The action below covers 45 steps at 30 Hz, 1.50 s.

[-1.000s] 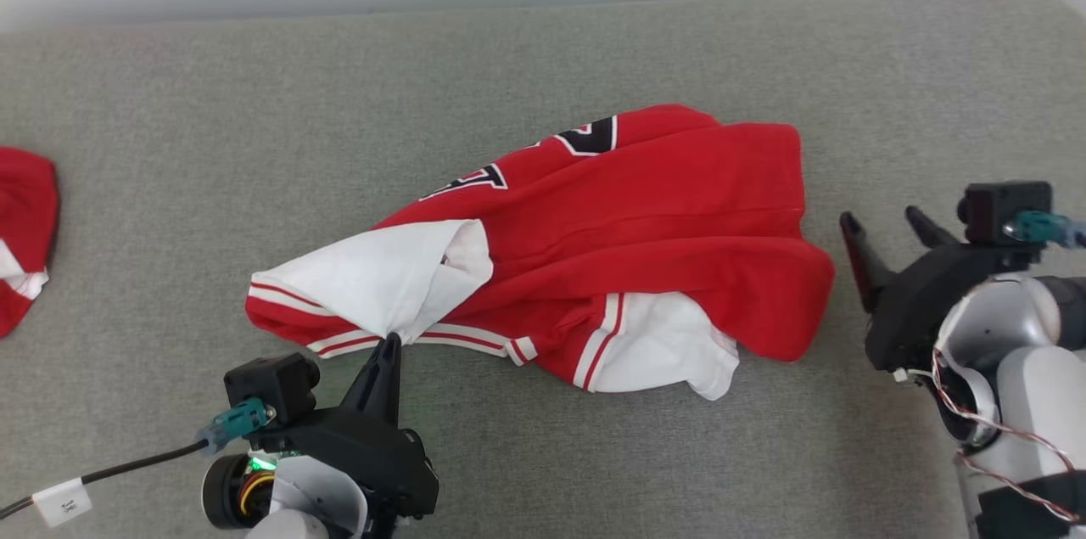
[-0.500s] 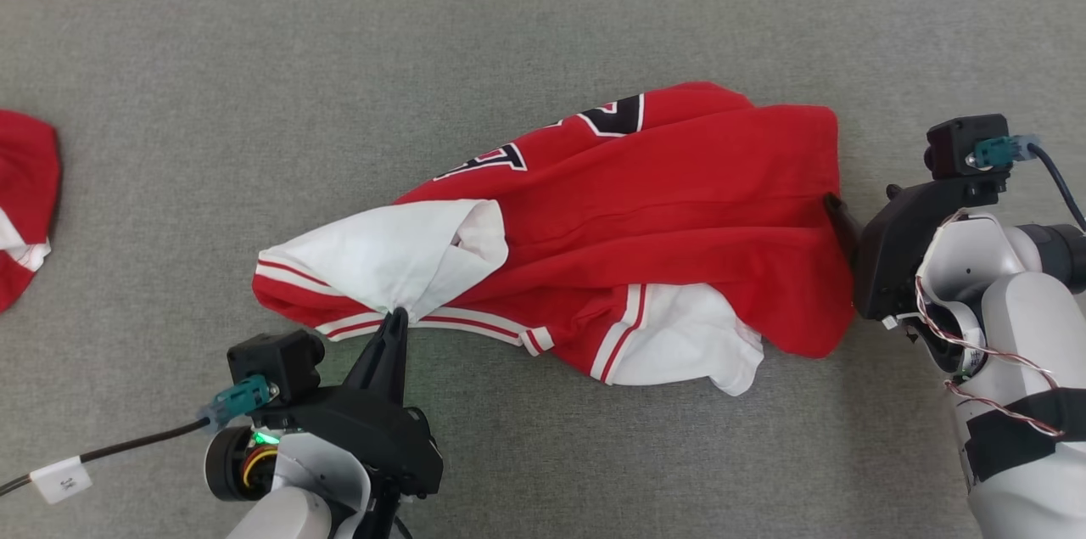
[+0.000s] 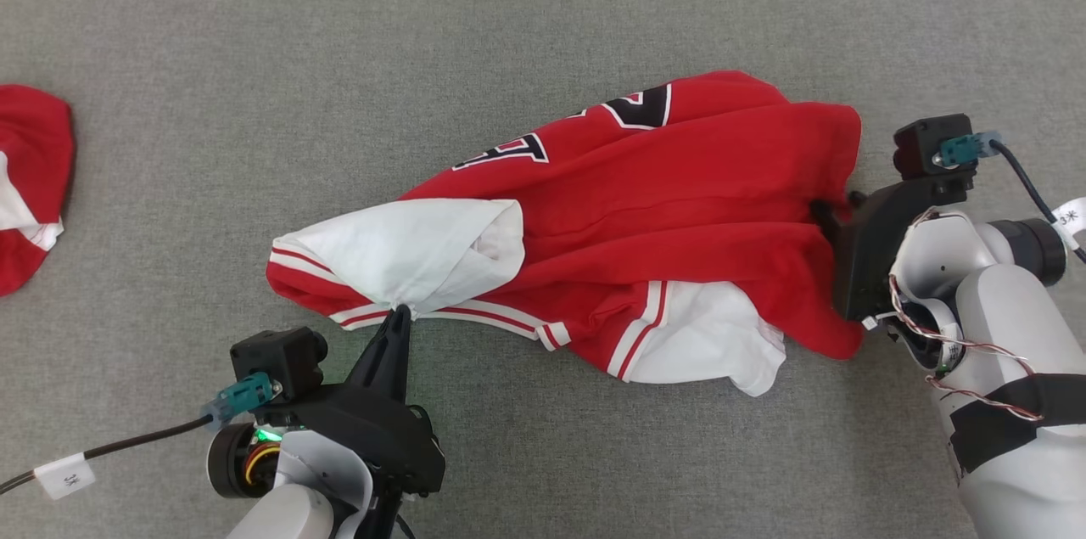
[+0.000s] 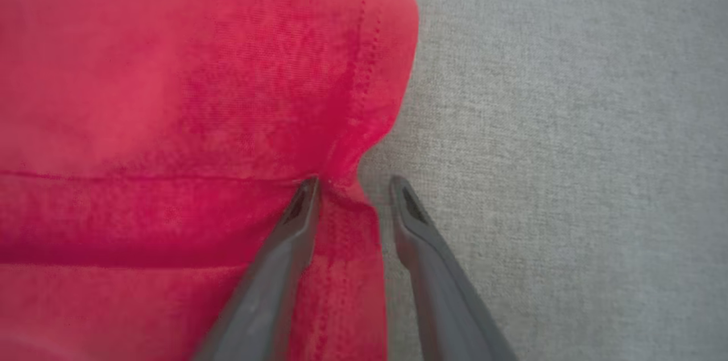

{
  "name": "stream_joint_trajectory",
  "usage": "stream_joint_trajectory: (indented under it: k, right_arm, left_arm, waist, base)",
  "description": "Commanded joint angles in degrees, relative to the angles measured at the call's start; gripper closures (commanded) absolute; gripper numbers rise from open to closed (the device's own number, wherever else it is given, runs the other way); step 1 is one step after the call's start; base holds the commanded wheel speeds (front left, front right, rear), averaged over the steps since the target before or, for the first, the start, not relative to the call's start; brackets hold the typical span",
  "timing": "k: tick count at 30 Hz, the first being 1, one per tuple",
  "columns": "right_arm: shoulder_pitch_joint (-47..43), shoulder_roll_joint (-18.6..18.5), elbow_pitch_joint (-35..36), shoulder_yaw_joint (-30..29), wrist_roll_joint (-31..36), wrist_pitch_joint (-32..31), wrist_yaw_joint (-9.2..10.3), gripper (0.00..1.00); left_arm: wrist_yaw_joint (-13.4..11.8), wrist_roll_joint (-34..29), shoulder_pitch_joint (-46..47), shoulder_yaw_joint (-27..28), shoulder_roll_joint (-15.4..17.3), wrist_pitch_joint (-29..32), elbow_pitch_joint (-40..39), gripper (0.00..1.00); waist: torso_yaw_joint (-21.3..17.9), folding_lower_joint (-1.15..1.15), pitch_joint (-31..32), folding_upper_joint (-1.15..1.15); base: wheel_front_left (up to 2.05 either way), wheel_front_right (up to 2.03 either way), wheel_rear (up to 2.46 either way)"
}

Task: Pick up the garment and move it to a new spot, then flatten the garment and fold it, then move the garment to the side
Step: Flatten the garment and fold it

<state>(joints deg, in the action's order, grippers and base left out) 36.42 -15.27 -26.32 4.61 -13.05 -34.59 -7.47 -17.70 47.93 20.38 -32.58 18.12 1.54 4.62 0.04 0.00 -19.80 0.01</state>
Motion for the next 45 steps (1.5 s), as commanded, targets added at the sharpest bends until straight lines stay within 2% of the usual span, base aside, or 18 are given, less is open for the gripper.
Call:
stream_joint_trajectory:
  k: [1,4,6,8,10,16,19,21,23,27,34,36,40,43,45]
  right_arm:
    - [0.3,-0.5,-0.3,0.7,-0.2,0.9,-0.06,0.57]
    - [0.5,-1.0,-0.2,1.2,0.5,2.0,-0.06,0.76]
    - [0.3,-1.6,0.4,1.9,1.1,2.8,-0.06,0.81]
    - [-0.1,-1.9,1.2,2.7,0.6,3.4,-0.06,1.0]
    - [-0.1,-2.5,2.9,3.2,-0.5,5.0,-0.06,1.0]
    - [1.1,-3.6,8.4,0.2,-2.9,10.7,-0.06,1.0]
    - [2.7,-1.6,12.5,-2.2,-6.6,11.9,-0.06,1.0]
    - [5.1,-1.1,15.3,-3.6,-8.1,12.5,-0.06,1.0]
    - [7.0,-1.1,16.8,-3.8,-8.1,12.6,-0.06,1.0]
    - [12.1,1.6,17.4,-5.8,-11.5,12.2,-0.06,1.0]
    - [19.9,1.7,18.2,-9.8,-12.1,15.9,-0.06,1.0]
    - [22.1,2.0,18.4,-11.4,-12.5,17.2,-0.06,1.0]
    - [23.5,3.0,15.7,-11.6,-14.4,12.7,-0.06,1.0]
    - [25.9,3.7,13.5,-11.4,-13.9,9.3,-0.06,1.0]
    - [28.2,4.7,11.4,-11.3,-12.6,9.3,-0.06,1.0]
  left_arm:
    - [0.0,-0.3,0.7,0.0,-0.1,-0.3,0.2,1.0]
    - [0.0,-0.2,0.5,-0.2,-0.3,-0.5,0.4,1.0]
    - [0.1,-0.4,0.3,-0.1,-0.3,-0.9,0.3,1.0]
    - [0.2,-0.8,0.3,0.2,-0.2,-1.9,0.1,1.0]
    - [0.7,-0.6,0.6,0.9,-0.2,-3.3,-0.5,1.0]
    - [5.2,4.6,4.2,5.9,-1.0,-6.0,-4.8,1.0]
    - [8.5,9.5,8.8,10.2,-0.3,-4.6,-8.0,1.0]
    - [9.7,12.0,13.1,12.8,1.1,-2.2,-9.8,1.0]
    - [10.1,14.1,17.6,14.8,2.4,0.4,-10.6,1.0]
    - [10.0,15.4,27.0,16.8,4.3,4.3,-10.3,1.0]
    - [11.7,15.3,43.7,17.9,2.6,5.2,-6.4,1.0]
    - [12.1,14.9,49.2,17.8,1.9,5.7,-4.4,1.0]
    - [11.3,14.0,53.5,16.7,1.4,7.0,-0.7,1.0]
    - [10.0,13.1,55.8,16.1,1.1,7.6,1.8,1.0]
    - [9.7,12.1,57.1,15.6,1.1,6.9,3.6,1.0]
  waist:
    - [0.0,0.0,0.0,-0.01]
    - [0.1,0.0,0.2,-0.01]
    - [0.0,0.0,0.6,-0.01]
    - [-0.2,0.0,1.2,-0.01]
    - [-0.3,0.0,1.9,-0.01]
    - [-0.6,0.0,3.9,-0.01]
    - [-1.2,0.0,5.3,-0.01]
    - [-2.0,0.0,5.9,-0.01]
    - [-2.7,0.0,6.6,-0.01]
    - [-3.5,0.0,7.6,-0.01]
    - [-4.7,0.0,7.6,-0.01]
    - [-5.4,0.0,6.4,-0.01]
    - [-6.3,0.0,2.7,-0.01]
    - [-7.3,0.0,-2.5,-0.01]
    - [-8.1,0.0,-6.5,-0.01]
  base:
    - [0.0,0.0,0.0]
    - [0.0,0.0,0.0]
    - [0.0,0.0,0.0]
    - [0.0,0.0,0.0]
    - [0.0,0.0,0.0]
    - [0.0,0.0,0.0]
    - [0.0,0.0,0.0]
    - [0.0,0.0,0.0]
    - [0.0,0.0,0.0]
    - [0.0,0.0,0.0]
    - [0.0,0.0,0.0]
    - [0.0,0.0,0.0]
    - [0.0,0.0,0.0]
    - [0.0,0.0,0.0]
    - [0.0,0.0,0.0]
